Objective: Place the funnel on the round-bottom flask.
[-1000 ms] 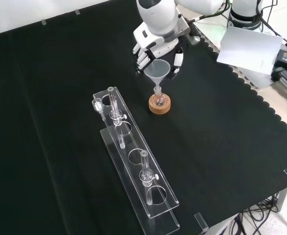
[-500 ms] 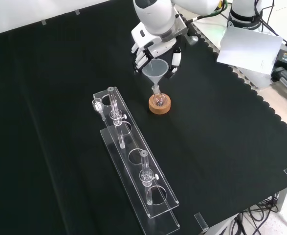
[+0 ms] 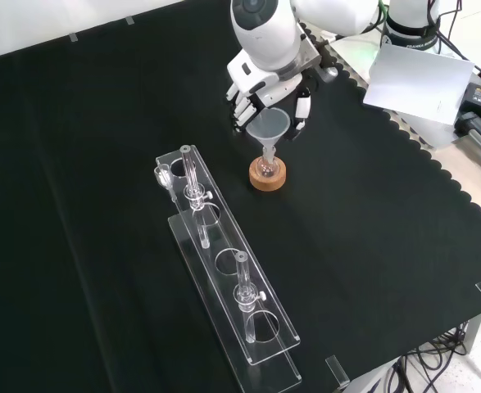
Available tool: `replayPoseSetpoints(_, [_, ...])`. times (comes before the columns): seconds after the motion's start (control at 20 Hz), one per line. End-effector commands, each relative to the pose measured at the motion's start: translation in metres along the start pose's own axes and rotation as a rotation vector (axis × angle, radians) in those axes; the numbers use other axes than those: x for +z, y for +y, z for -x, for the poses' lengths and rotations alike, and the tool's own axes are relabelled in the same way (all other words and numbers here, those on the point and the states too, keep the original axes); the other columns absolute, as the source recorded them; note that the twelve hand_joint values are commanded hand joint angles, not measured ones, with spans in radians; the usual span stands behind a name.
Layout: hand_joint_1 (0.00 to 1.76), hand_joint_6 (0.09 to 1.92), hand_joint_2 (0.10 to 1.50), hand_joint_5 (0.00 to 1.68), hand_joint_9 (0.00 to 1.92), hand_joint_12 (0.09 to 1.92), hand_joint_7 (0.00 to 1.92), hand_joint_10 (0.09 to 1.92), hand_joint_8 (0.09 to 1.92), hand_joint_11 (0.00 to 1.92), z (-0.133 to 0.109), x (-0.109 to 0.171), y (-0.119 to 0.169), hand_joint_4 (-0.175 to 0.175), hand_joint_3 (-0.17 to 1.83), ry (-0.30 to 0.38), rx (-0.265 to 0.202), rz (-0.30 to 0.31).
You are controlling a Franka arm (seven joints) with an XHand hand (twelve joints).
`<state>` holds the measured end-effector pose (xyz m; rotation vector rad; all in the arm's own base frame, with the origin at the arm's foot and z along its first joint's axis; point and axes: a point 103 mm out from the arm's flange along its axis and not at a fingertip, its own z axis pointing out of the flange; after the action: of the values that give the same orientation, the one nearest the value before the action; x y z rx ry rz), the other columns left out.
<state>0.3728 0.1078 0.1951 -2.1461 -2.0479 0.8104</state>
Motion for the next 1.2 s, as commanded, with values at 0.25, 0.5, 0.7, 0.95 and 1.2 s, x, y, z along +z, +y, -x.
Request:
replayPoseSetpoints(0.25, [0.85,0.75,0.79,0.81,0.84,1.21,0.6,0.46,0.69,0.56,-0.004,0.0021,0.0004,0.018,0.56,-0.001,-0.006,0.002])
replayPoseSetpoints(0.5, [0.85,0.74,0.79,0.79,0.83,1.21,0.58,0.45,0.69,0.56,-0.0045,0.0027,0.001,0.01,0.56,-0.009,0.005,0.009])
replayPoseSetpoints(0.7, [0.85,0.77,0.79,0.74,0.79,1.21,0.54,0.47,0.7,0.55,-0.0043,0.0028,0.0019,0.002,0.56,-0.011,0.012,0.006])
replayPoseSetpoints(0.95, [0.85,0.78,0.79,0.71,0.76,1.22,0.51,0.48,0.7,0.53,-0.0044,0.0038,0.0049,-0.002,0.56,0.003,0.012,-0.005])
replayPoseSetpoints(1.2, [0.84,0.78,0.79,0.68,0.73,1.23,0.48,0.5,0.71,0.52,-0.0044,0.0054,0.0065,-0.007,0.56,0.003,0.008,-0.01])
